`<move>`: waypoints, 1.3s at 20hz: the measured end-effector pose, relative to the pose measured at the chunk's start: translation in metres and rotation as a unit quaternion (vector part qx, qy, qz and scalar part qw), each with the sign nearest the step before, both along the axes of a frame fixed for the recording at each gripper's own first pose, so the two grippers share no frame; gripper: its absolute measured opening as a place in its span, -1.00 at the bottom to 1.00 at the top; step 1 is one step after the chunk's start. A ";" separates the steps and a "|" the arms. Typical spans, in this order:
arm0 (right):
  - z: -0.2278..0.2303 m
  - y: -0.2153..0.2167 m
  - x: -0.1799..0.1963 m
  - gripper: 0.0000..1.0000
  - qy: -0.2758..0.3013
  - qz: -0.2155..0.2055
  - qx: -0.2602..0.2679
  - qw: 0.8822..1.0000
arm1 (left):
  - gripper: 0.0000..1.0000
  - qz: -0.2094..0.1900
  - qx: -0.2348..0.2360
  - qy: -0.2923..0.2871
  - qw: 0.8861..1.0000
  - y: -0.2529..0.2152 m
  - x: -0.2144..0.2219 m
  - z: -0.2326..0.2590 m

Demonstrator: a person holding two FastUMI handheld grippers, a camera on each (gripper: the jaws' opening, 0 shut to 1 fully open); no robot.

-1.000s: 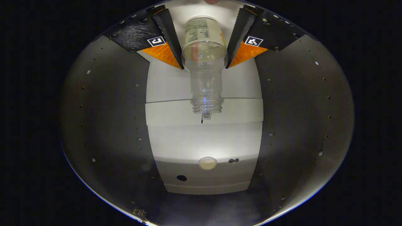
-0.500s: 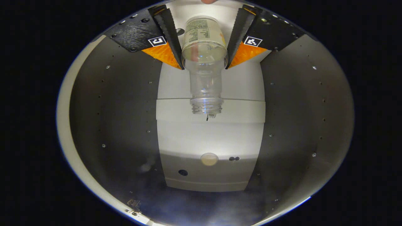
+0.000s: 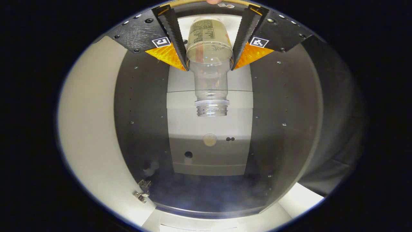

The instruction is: Open the cabinet door with the right hand, grasp the bottle in the cabinet with the left hand and place it on the coaster, then close the cabinet door with the right hand.

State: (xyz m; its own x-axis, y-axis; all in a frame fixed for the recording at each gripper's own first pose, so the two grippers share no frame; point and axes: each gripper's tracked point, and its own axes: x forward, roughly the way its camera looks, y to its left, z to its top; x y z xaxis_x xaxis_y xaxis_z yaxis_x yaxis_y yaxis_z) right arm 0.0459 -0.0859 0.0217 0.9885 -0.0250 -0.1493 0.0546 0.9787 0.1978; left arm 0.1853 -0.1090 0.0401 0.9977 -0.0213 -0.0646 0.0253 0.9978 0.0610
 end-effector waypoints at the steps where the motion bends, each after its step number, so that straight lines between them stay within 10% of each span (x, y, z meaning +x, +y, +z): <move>1: 0.001 -0.001 0.000 0.90 -0.004 0.007 -0.001 1.000 | 0.48 0.005 0.001 0.002 1.000 0.003 -0.017 0.001; 9: -0.019 0.010 -0.021 0.93 -0.005 0.068 0.024 0.997 | 0.69 0.085 0.000 -0.009 0.996 0.075 -0.132 -0.016; 14: -0.041 0.032 -0.032 0.94 0.023 0.106 0.032 0.994 | 0.48 0.156 0.005 -0.006 0.988 0.138 -0.212 -0.059; 18: -0.076 0.028 -0.038 0.89 0.049 0.078 -0.009 0.996 | 0.48 0.187 0.038 -0.025 0.981 0.176 -0.253 -0.101; 26: -0.205 0.067 -0.080 0.95 0.216 0.108 -0.079 0.967 | 0.47 0.222 0.067 -0.017 0.973 0.207 -0.280 -0.219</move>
